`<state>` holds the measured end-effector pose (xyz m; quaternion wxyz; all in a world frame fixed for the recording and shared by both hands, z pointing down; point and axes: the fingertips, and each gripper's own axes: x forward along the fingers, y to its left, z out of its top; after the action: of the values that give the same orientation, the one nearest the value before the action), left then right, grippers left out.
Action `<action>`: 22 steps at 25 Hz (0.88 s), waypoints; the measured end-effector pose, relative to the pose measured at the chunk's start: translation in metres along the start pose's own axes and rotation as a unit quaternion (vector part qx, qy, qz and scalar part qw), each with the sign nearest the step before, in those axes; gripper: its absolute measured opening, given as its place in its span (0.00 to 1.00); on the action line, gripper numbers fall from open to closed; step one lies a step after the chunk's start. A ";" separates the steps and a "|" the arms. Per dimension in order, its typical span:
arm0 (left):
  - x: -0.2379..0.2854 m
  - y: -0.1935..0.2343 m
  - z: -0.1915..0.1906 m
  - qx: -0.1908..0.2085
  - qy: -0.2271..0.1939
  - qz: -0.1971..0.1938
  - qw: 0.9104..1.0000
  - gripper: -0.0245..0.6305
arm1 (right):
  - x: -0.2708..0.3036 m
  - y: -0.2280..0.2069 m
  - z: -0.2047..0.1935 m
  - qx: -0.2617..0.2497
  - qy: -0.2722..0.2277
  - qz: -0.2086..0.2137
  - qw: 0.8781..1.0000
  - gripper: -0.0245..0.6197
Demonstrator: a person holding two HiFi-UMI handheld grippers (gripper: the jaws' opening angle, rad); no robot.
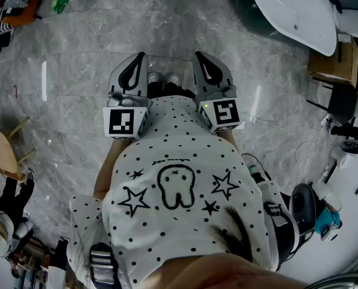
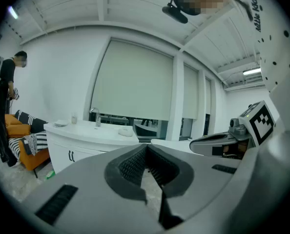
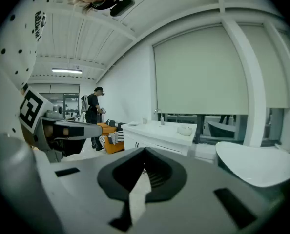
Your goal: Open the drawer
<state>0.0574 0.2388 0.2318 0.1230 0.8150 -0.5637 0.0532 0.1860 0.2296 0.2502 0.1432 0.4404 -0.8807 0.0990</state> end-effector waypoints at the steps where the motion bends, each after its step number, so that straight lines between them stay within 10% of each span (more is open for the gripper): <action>1: 0.000 0.000 0.000 0.002 0.000 -0.002 1.000 0.04 | 0.000 0.001 0.000 0.000 0.000 0.000 1.000 0.06; 22: -0.021 0.023 0.013 0.001 -0.016 -0.011 1.000 0.04 | 0.001 0.031 0.009 0.006 -0.023 0.001 1.000 0.06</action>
<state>0.0280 0.2467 0.2176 0.1133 0.8219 -0.5569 0.0391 0.1594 0.2446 0.2402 0.1199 0.4427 -0.8836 0.0941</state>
